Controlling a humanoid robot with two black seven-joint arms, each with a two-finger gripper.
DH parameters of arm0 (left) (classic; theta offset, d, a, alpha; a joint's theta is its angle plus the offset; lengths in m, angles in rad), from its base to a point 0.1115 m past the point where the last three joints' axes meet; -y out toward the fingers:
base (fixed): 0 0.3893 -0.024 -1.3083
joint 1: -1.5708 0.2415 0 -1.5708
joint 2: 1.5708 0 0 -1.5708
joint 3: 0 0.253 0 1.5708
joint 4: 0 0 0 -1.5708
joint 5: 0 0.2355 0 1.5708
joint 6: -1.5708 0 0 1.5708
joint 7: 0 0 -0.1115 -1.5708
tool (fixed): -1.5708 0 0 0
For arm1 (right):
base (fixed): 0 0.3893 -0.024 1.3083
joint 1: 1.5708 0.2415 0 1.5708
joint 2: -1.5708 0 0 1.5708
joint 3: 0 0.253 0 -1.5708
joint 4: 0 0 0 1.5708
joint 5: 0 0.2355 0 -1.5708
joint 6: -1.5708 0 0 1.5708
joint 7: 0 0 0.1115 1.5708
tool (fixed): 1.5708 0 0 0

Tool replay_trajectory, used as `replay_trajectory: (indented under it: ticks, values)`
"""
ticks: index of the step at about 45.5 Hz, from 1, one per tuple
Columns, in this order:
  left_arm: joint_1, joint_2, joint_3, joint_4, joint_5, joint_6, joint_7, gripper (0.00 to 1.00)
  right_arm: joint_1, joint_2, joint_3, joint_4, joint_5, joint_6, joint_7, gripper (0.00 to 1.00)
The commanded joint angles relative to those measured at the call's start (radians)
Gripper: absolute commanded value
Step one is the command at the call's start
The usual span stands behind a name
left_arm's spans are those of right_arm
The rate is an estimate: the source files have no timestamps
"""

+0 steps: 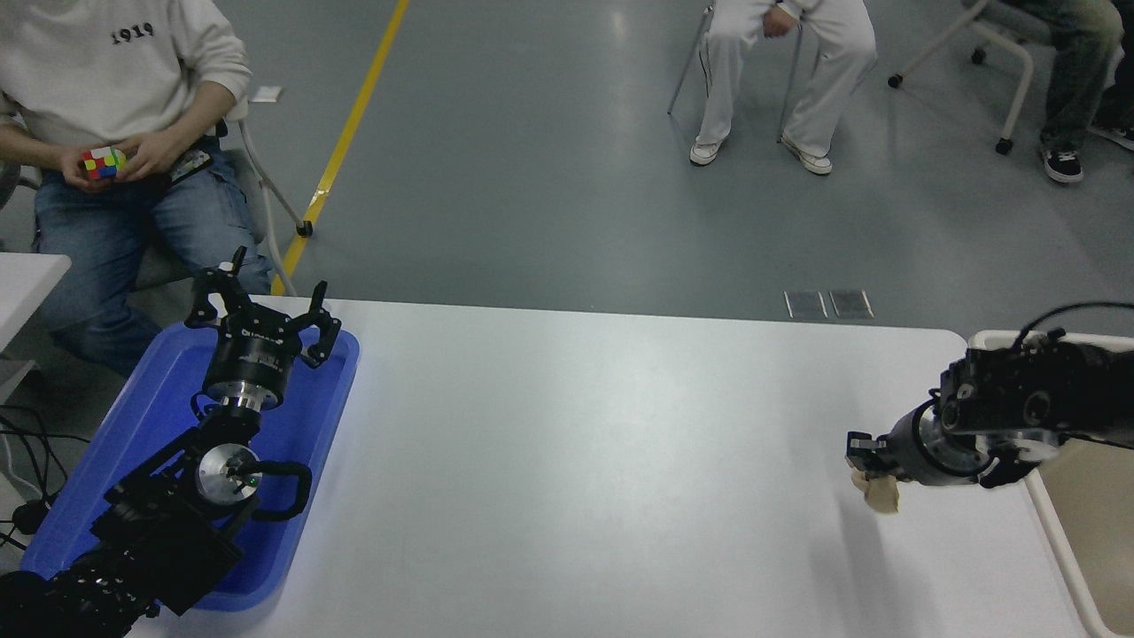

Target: Pick up paper ball place in dustbin

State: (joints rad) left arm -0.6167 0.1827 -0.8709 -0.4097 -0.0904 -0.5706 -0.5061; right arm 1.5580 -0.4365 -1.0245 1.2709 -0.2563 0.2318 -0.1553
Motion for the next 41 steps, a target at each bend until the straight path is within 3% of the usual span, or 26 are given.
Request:
replay_trajectory:
  ticks: [1,18,41]
  values:
    - [0.000,0.000,0.001,0.000,0.000,0.000,0.000,1.00,0.175,-0.027,-0.042,0.100,-0.004,0.196,0.000,0.00]
    - [0.000,0.000,0.000,0.000,0.000,0.000,0.000,1.00,0.405,-0.067,-0.042,0.102,-0.008,0.554,-0.001,0.00]
    - [0.002,0.000,0.001,0.000,0.000,0.000,0.000,1.00,0.646,-0.143,-0.062,0.102,-0.012,0.554,-0.003,0.00]
